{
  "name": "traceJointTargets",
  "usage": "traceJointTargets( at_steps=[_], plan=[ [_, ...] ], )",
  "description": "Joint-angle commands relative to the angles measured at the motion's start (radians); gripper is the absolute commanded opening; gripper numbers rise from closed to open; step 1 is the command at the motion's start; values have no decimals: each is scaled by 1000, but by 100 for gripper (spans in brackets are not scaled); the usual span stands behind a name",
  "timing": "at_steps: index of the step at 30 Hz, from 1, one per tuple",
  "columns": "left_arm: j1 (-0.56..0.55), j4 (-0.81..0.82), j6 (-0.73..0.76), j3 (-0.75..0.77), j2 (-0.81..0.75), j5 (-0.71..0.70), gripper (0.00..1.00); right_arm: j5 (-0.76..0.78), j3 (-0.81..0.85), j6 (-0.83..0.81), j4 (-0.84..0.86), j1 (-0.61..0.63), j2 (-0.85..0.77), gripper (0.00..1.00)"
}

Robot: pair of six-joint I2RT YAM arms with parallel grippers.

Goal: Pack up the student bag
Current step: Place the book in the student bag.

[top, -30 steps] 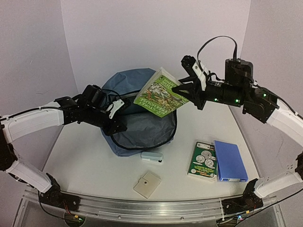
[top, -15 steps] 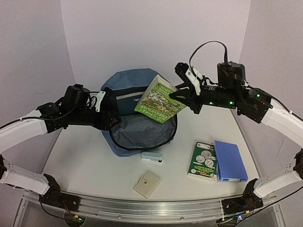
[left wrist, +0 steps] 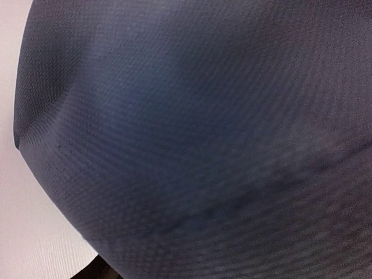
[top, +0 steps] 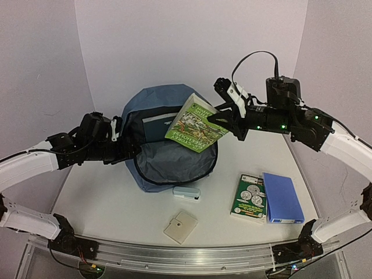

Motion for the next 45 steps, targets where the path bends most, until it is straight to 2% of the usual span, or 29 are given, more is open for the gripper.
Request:
traceJointTargets(
  at_steps=[1, 7, 11, 12, 15, 18, 30, 36, 42, 45],
  plan=[
    [1, 45, -57, -25, 25, -9, 53, -14, 46, 5, 115, 6, -35, 0],
    [1, 134, -20, -44, 67, 59, 48, -54, 69, 7, 113, 5, -28, 0],
    [1, 229, 32, -85, 70, 103, 38, -95, 94, 7, 114, 5, -8, 0],
    [1, 247, 46, -94, 67, 112, 34, -102, 105, 7, 114, 6, -1, 0],
    [1, 272, 73, -117, 58, 132, 12, -124, 126, 3, 115, 6, 24, 0],
    [1, 263, 103, -135, 43, 165, 1, -141, 150, -7, 115, 4, 51, 0],
    [1, 165, 260, -136, -25, 405, 0, -167, 260, -74, 115, 5, 178, 0],
    [1, 113, 295, -122, -53, 413, 0, -92, 261, -134, 114, 2, 224, 0],
    [1, 77, 332, -101, -51, 432, 0, -79, 261, -189, 115, -3, 261, 0],
    [1, 81, 316, -99, -59, 398, 0, -92, 253, -195, 108, -7, 265, 0]
  ],
)
